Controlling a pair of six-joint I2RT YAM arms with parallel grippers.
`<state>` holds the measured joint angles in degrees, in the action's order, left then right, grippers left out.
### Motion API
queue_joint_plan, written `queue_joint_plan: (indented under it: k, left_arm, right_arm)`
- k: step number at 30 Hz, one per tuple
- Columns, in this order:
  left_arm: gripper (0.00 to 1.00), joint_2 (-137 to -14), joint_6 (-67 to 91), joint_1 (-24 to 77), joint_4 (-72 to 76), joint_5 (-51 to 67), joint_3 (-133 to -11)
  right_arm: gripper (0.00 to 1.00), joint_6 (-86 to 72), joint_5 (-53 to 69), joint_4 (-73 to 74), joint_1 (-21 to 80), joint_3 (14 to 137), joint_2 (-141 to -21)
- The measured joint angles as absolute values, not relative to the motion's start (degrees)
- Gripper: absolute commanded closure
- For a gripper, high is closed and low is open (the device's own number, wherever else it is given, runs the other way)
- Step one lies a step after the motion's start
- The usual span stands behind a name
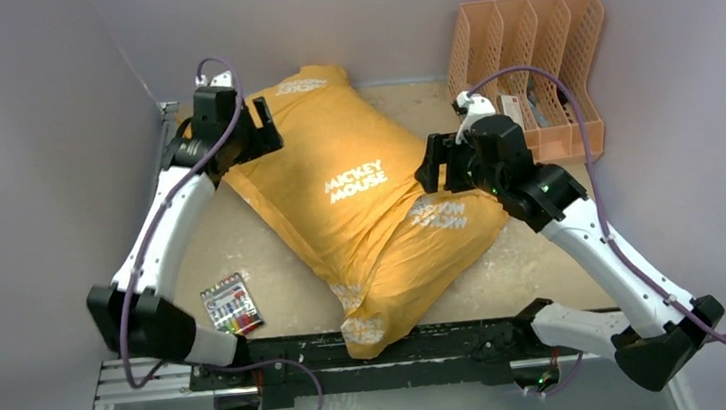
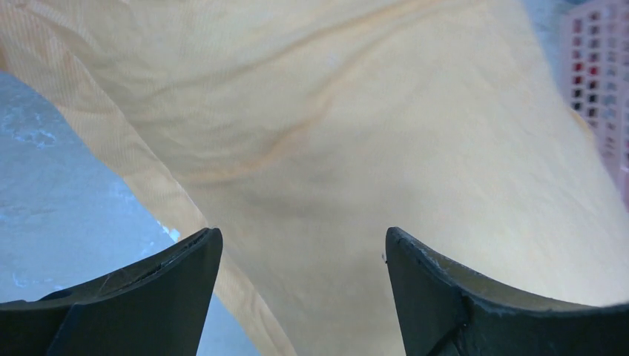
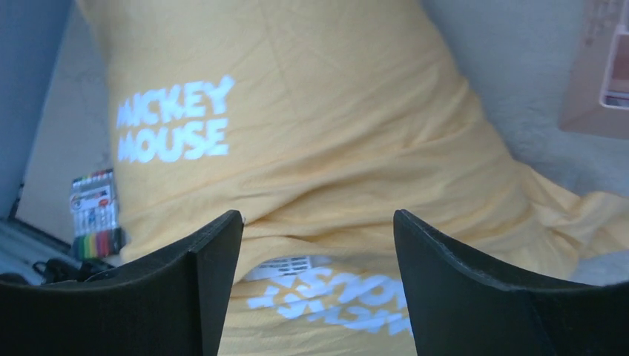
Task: Remove the pillowcase from the pillow
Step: Adjust the pillow at the center of the board.
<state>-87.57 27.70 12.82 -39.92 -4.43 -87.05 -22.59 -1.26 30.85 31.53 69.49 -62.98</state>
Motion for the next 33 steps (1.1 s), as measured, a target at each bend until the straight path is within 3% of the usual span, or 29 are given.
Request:
queue_joint_plan:
  k: [7, 10, 12, 14, 16, 22, 27, 30, 32, 33]
  left_arm:
    - [0.2, -73.2, 29.6, 24.1, -38.3, -4.2, -77.8]
    - [0.11, -70.0, 33.1, 25.4, -36.7, -2.2, -68.1]
    - [0.08, -67.5, 35.8, 25.3, -34.9, 0.0, -59.7]
    - [0.09, -64.5, 38.6, 25.3, -32.6, 2.3, -52.1]
    - [0.31, -61.7, 41.8, 25.3, -30.3, 4.6, -45.8]
    - [0.74, -70.3, 45.1, 24.3, -23.2, 8.9, -45.3]
    - [0.94, -85.8, 41.7, 17.7, -30.3, 12.2, -60.9]
    - [0.96, -94.2, 38.4, 13.3, -34.5, 12.3, -74.2]
    - [0.95, -100.3, 36.4, 11.0, -35.2, 13.3, -84.4]
    - [0.94, -102.8, 35.7, 10.3, -34.9, 14.1, -88.5]
  right_arm:
    - [0.09, -23.8, -10.9, 34.2, 30.8, 70.0, -67.5]
    - [0.07, -21.9, -7.0, 34.8, 28.4, 71.9, -72.7]
    - [0.21, -20.2, -0.1, 34.0, 24.7, 72.8, -75.9]
    - [0.44, -18.7, 5.7, 34.0, 21.9, 73.6, -78.9]
    - [0.64, -16.2, 12.9, 34.2, 20.3, 75.6, -83.4]
    - [0.91, -15.9, 21.2, 28.3, 26.1, 73.3, -85.8]
    - [0.9, -20.4, 22.0, 18.9, 30.1, 67.0, -78.7]
    - [0.89, -21.4, 23.5, 16.2, 31.5, 64.7, -76.0]
    - [0.81, -21.0, 25.2, 16.3, 33.3, 64.6, -76.2]
    - [0.72, -20.7, 25.8, 16.8, 34.4, 64.7, -76.7]
